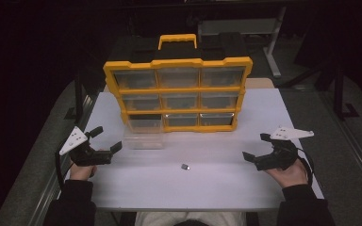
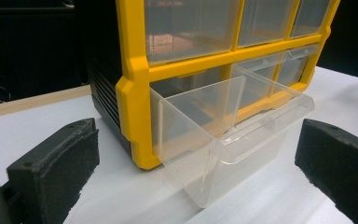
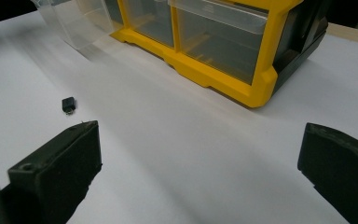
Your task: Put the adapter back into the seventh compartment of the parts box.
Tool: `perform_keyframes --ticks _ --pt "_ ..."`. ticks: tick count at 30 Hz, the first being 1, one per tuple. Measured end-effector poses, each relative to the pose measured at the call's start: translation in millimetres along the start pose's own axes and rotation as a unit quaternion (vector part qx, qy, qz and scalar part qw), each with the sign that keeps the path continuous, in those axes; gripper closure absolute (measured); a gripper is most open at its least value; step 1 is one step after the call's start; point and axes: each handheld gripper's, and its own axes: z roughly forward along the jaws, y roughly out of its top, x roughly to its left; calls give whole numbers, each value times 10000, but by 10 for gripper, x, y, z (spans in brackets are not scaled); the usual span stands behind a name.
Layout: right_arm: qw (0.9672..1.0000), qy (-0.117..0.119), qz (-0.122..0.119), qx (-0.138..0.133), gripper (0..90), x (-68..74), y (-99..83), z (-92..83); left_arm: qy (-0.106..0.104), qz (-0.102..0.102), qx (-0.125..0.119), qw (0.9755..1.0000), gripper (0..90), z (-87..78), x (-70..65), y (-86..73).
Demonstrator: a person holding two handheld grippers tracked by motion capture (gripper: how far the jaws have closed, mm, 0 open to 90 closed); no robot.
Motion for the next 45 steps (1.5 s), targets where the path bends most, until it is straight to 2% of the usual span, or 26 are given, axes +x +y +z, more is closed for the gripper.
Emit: perform_keyframes --ticks 8,11,20,27,45 --pt "9999 9 -96 40 0 23 50 36 48 26 -22 10000 0 -6 -10 -1" --pt "9997 10 -164 161 0 66 96 59 63 11 -22 10000 0 -9 -10 -4" --pt "9992 63 -331 226 0 142 217 57 60 16 1 10000 0 -12 -14 -9" --pt "9985 195 -424 300 0 195 317 94 136 36 -27 9999 0 -13 -18 -8" --pt "9956 424 -594 586 0 306 429 254 112 48 -4 9999 0 -4 -19 -11"
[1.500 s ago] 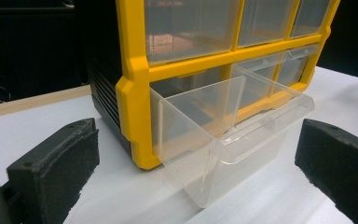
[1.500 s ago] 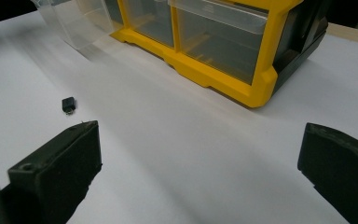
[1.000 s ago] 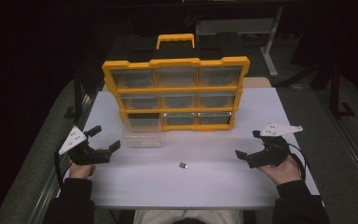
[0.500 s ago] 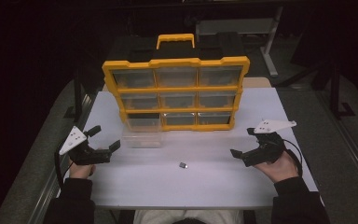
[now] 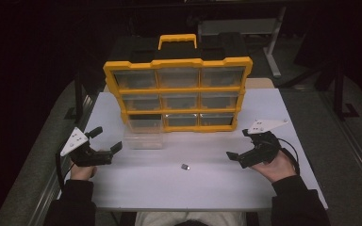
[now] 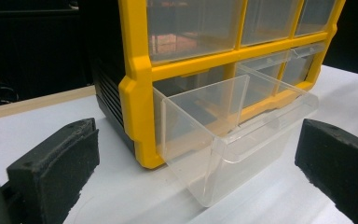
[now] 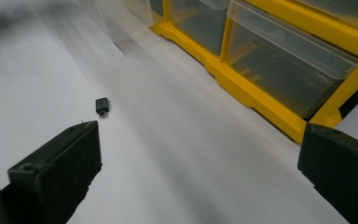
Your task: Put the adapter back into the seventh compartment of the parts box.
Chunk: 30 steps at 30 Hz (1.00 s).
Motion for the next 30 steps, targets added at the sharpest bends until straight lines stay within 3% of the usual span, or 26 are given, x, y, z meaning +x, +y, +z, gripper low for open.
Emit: perform_keyframes --ticks 30 --pt "9978 342 -370 441 0 174 227 279 6 -3 -6 10000 0 1 3 -1"
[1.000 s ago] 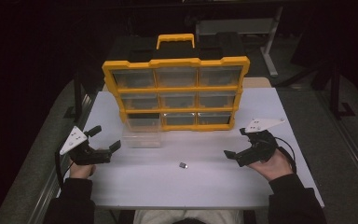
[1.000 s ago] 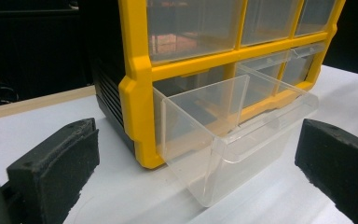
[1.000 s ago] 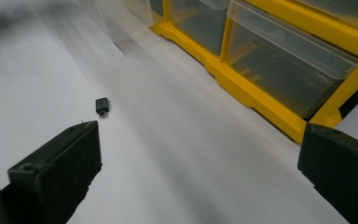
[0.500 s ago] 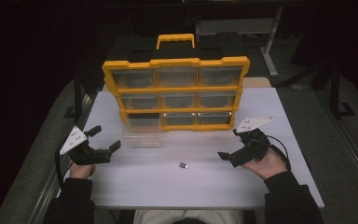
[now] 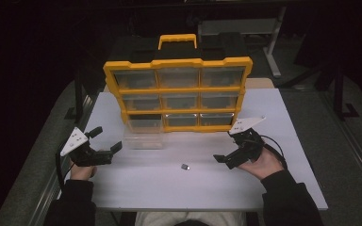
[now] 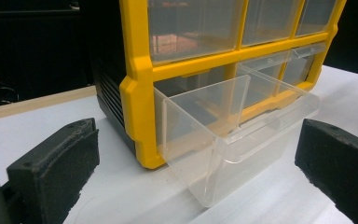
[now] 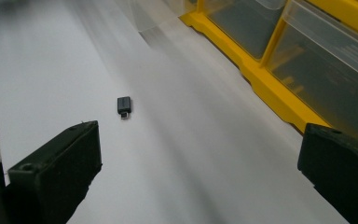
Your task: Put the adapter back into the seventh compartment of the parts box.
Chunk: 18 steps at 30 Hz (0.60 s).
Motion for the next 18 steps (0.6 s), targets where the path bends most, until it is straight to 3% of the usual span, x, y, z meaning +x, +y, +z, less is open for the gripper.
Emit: perform_keyframes --ticks 18 --pt "9992 214 -200 262 0 106 129 182 -15 9 3 10000 0 3 -2 0"
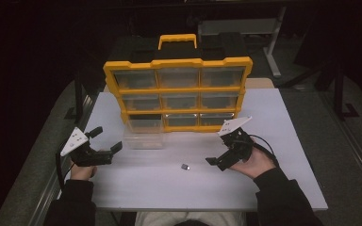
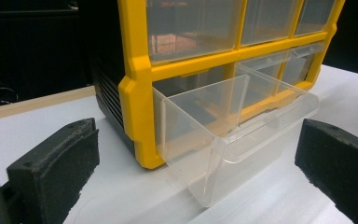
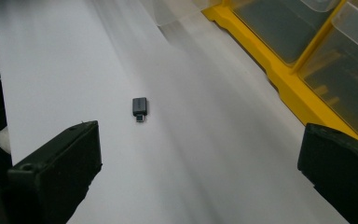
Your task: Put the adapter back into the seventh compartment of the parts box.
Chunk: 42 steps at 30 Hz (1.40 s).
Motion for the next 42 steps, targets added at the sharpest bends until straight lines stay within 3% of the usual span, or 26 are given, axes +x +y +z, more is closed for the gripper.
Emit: perform_keyframes --ticks 24,42 --pt "9988 249 -251 353 0 109 123 267 -20 26 6 10000 0 7 -5 -1" --pt "9958 437 -427 689 0 189 155 495 -29 40 20 10000 0 9 0 -1"
